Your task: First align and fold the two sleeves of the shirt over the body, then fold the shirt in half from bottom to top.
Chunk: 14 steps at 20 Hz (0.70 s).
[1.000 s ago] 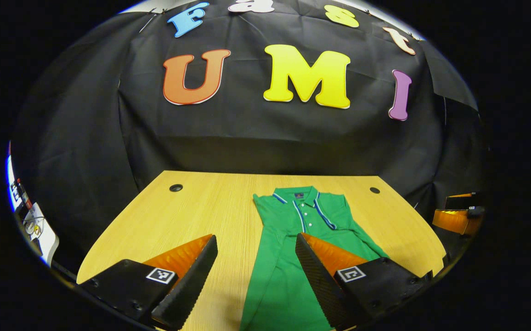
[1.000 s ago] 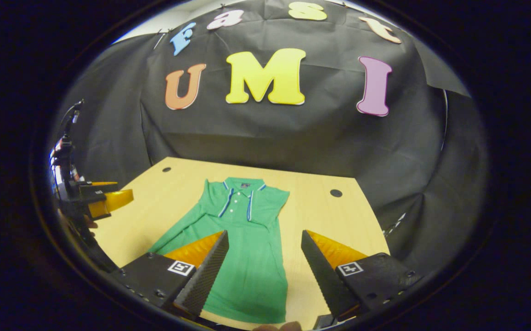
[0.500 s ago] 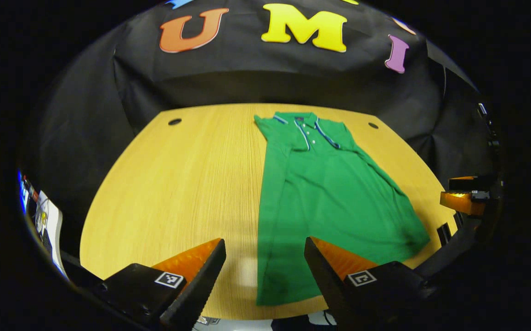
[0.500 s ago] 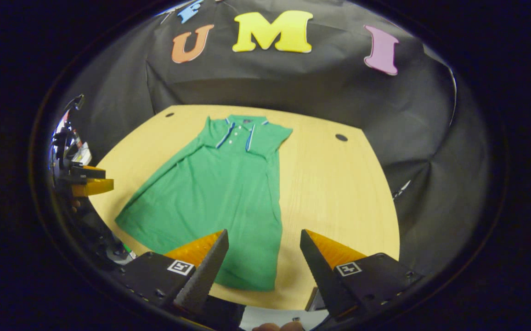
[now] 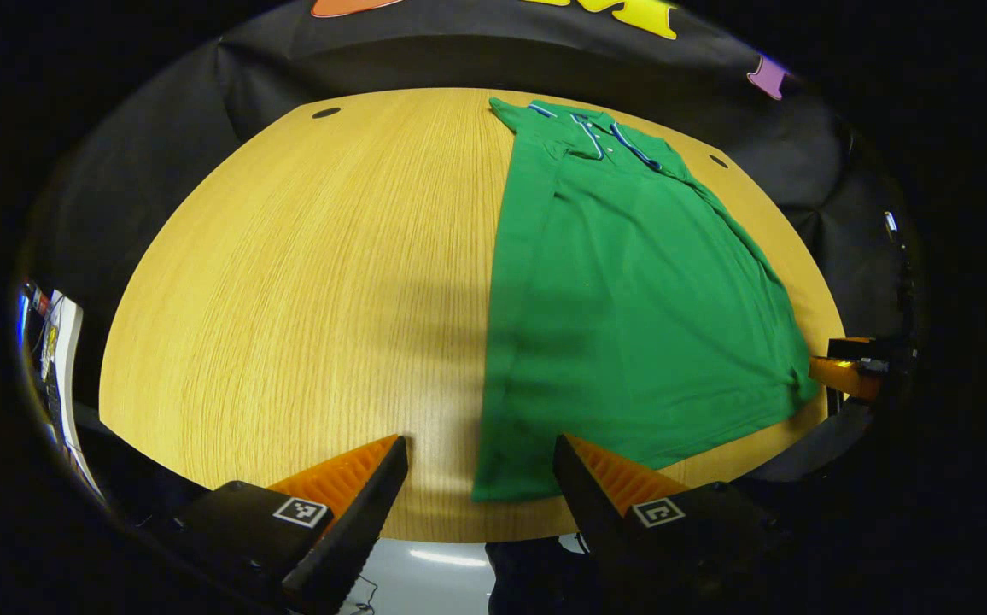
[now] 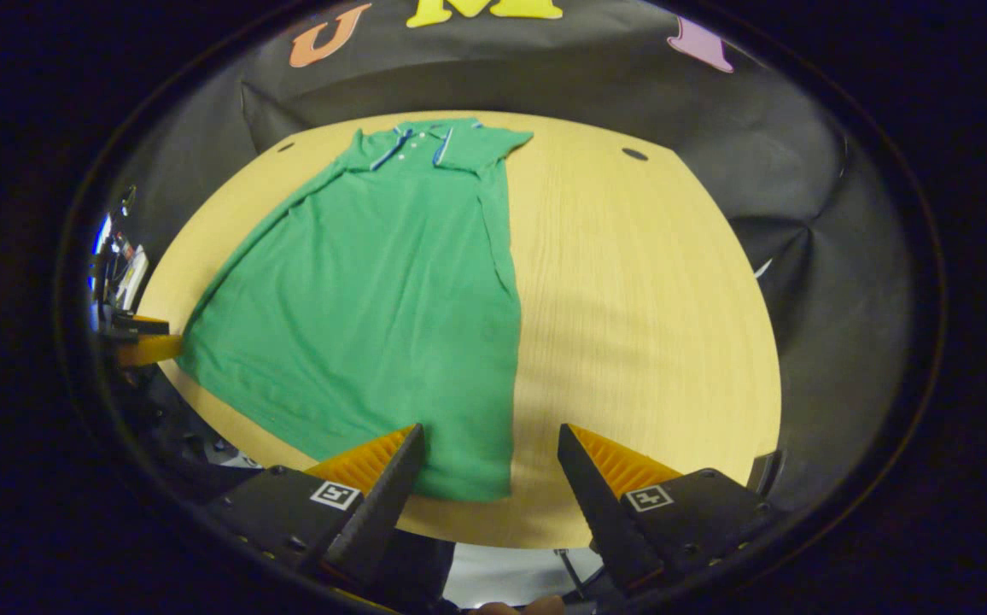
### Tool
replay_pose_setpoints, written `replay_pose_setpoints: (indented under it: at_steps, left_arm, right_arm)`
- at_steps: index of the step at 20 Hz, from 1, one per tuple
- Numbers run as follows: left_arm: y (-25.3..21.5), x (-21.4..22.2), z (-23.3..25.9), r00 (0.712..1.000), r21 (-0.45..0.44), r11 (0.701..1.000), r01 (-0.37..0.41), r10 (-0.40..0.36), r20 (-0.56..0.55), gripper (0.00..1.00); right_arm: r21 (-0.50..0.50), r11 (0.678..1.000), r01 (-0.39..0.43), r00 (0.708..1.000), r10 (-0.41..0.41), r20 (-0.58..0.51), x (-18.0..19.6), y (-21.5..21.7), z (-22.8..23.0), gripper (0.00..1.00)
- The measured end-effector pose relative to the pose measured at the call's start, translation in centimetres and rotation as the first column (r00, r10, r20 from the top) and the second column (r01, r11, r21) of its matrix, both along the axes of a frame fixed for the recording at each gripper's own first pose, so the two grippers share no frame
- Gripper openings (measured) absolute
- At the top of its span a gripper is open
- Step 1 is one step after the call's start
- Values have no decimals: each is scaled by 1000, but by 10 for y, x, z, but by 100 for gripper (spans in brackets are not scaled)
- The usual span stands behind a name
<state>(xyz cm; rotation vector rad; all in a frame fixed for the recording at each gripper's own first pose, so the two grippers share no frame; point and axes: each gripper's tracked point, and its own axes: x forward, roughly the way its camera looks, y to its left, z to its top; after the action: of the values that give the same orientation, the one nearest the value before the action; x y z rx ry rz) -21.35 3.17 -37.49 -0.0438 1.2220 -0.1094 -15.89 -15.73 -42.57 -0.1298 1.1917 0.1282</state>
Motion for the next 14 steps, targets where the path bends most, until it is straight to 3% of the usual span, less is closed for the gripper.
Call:
replay_pose_setpoints:
  at_steps: [3,8,10,14]
  left_arm:
    - [0,7,-6,1000,19,1000,11,-11,-12,100]
    - [2,5,-10,999,36,999,28,-27,-33,100]
    - [1,5,-11,997,50,997,59,-56,-51,100]
    - [-6,3,-9,996,41,998,53,-50,-73,97]
  right_arm:
    - [20,999,41,997,-39,-69,-9,1,-9,96]
    - [26,998,50,996,-48,-81,-7,4,-10,95]
    - [31,999,31,995,-28,-92,-11,9,-10,84]
    - [47,999,18,995,-13,-95,-12,16,-10,46]
